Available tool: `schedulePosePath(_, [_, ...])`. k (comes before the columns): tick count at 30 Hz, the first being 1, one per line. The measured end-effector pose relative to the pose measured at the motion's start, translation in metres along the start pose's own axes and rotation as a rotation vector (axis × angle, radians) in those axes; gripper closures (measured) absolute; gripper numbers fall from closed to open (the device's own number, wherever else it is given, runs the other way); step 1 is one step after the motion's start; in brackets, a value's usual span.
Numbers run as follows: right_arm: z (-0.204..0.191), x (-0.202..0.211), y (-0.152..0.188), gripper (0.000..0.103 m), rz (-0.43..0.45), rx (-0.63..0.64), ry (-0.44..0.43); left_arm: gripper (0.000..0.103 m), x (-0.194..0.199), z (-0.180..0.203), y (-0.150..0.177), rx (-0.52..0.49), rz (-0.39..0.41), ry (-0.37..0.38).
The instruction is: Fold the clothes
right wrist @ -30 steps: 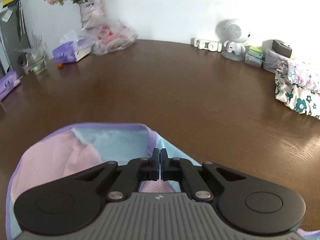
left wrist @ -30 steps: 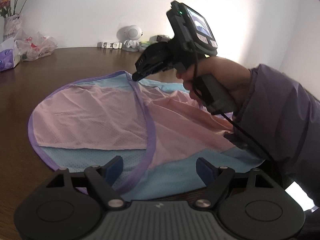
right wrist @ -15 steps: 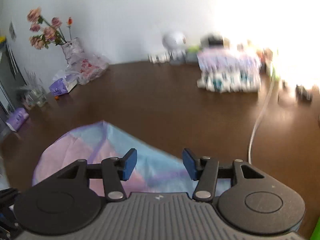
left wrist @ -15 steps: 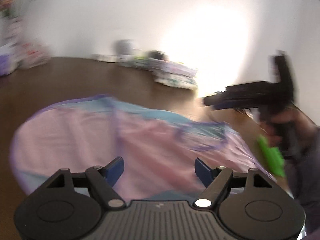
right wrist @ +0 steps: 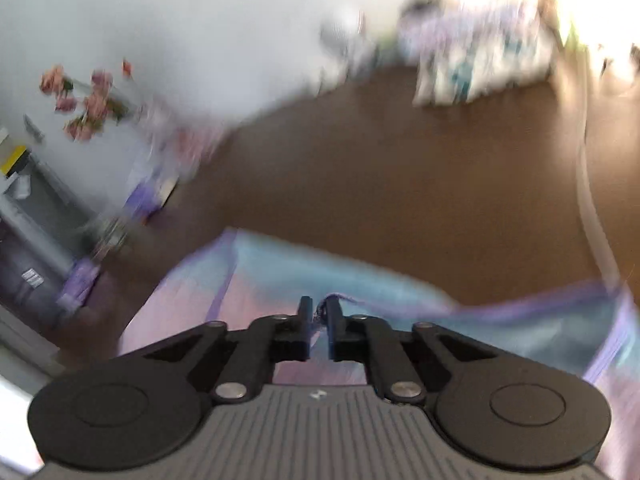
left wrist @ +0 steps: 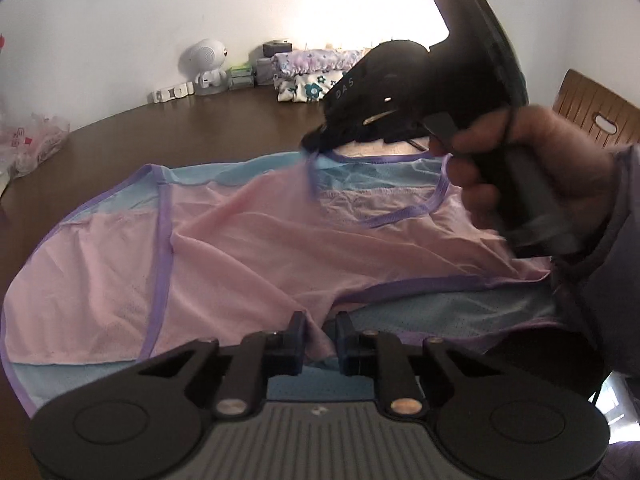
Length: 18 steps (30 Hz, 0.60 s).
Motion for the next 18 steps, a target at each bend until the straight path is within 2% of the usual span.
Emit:
schedulePosePath(1, [-0.001,0.004,-0.002,0.097,0.058,0.028,0.032,0.087,0.001,0.0,0.0,-0.004,0.001,0.001])
schedulePosePath(3, [-0.001,0.01,-0.004,0.083,0.06,0.017,0.034,0.081,0.003,-0.001,-0.001,-0.011,0.006,0.001])
schedulePosePath(4, [-0.002,0.014,-0.004,0.079,0.028,0.015,0.021,0.077,0.005,-0.002,-0.001,-0.01,0.009,0.002])
schedulePosePath(5, [-0.006,0.021,-0.003,0.071,0.007,0.035,0.006,0.066,0.007,-0.004,-0.002,-0.002,0.013,0.011])
schedulePosePath(6, [-0.009,0.029,-0.002,0.068,-0.007,0.061,-0.009,0.059,0.009,-0.008,-0.003,0.013,0.024,0.034])
schedulePosePath(9, [-0.019,0.042,0.016,0.065,-0.085,0.166,-0.059,0.053,0.014,-0.024,-0.004,0.068,0.062,0.102])
schedulePosePath(13, [-0.02,0.031,0.042,0.067,-0.156,0.176,-0.067,0.05,0.011,-0.046,0.003,0.15,0.051,0.096])
schedulePosePath(15, [-0.02,0.024,0.047,0.082,-0.158,0.143,-0.09,0.05,0.008,-0.054,0.007,0.183,0.038,0.087])
schedulePosePath(16, [-0.022,0.021,0.047,0.086,-0.153,0.136,-0.114,0.05,0.008,-0.057,0.009,0.188,0.049,0.093])
schedulePosePath(17, [-0.022,0.018,0.047,0.095,-0.15,0.133,-0.129,0.049,0.009,-0.059,0.011,0.192,0.06,0.1])
schedulePosePath(18, [-0.023,0.015,0.046,0.099,-0.147,0.128,-0.127,0.048,0.009,-0.06,0.013,0.189,0.074,0.112])
Point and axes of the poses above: each gripper's, at about its wrist camera, not at the fingertips, and x roughly against the way its jaws point, z to its right, y to its underside, the point moved 4 cm from there along -x, roughly the way its jaws point
